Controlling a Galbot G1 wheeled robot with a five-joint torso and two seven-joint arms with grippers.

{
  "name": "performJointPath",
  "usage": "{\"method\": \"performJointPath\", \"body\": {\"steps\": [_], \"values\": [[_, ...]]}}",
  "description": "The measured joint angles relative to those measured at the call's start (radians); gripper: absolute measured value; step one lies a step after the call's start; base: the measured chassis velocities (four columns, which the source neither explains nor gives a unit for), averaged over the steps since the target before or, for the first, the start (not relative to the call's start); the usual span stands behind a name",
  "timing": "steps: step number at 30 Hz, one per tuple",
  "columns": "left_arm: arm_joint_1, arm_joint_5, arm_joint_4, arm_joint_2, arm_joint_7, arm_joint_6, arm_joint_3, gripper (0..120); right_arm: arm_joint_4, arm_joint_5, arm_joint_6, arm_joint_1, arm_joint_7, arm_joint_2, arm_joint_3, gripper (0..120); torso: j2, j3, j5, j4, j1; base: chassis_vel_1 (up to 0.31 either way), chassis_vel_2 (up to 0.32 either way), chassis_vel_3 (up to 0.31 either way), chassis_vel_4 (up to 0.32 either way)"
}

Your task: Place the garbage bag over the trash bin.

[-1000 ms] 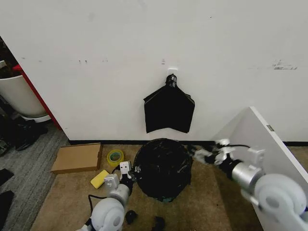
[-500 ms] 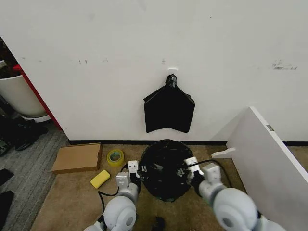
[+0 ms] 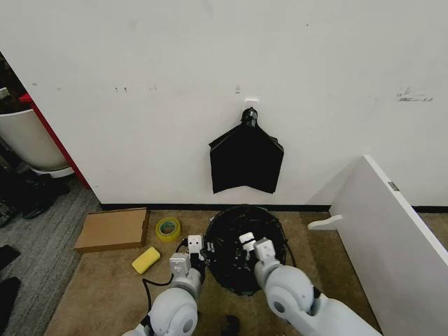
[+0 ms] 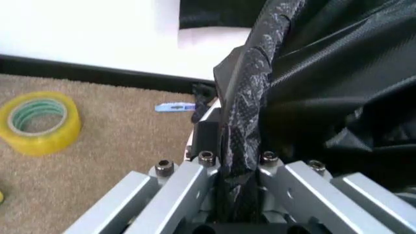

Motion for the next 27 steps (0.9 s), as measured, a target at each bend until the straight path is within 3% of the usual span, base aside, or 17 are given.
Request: {"method": "performJointPath", "body": {"steps": [14,22,27], "values": [[0.024,0.038,-0.024,0.015,0.024,-0.012,-0.002,1,-0.135,-0.039,0.001,0.065,-0.008,0.027,-0.045,0,0.000,0.000,0.0002,0.0001,0.000,0.000,0.000,0.000,0.000],[0.025,0.039,-0.017,0.013,0.026,-0.016,-0.007,1,-0.047,-0.052,0.002,0.045,-0.026,-0.002,-0.036,0,0.000,0.000,0.0001,0.0000,0.000,0.000,0.000,0.000,0.000],[0.026,0.035,-0.025,0.015,0.036,-0.012,-0.007,1,-0.066,-0.092,0.002,0.051,-0.034,0.013,-0.043,0,0.000,0.000,0.0002,0.0000,0.000,0.000,0.000,0.000,0.000]]}}
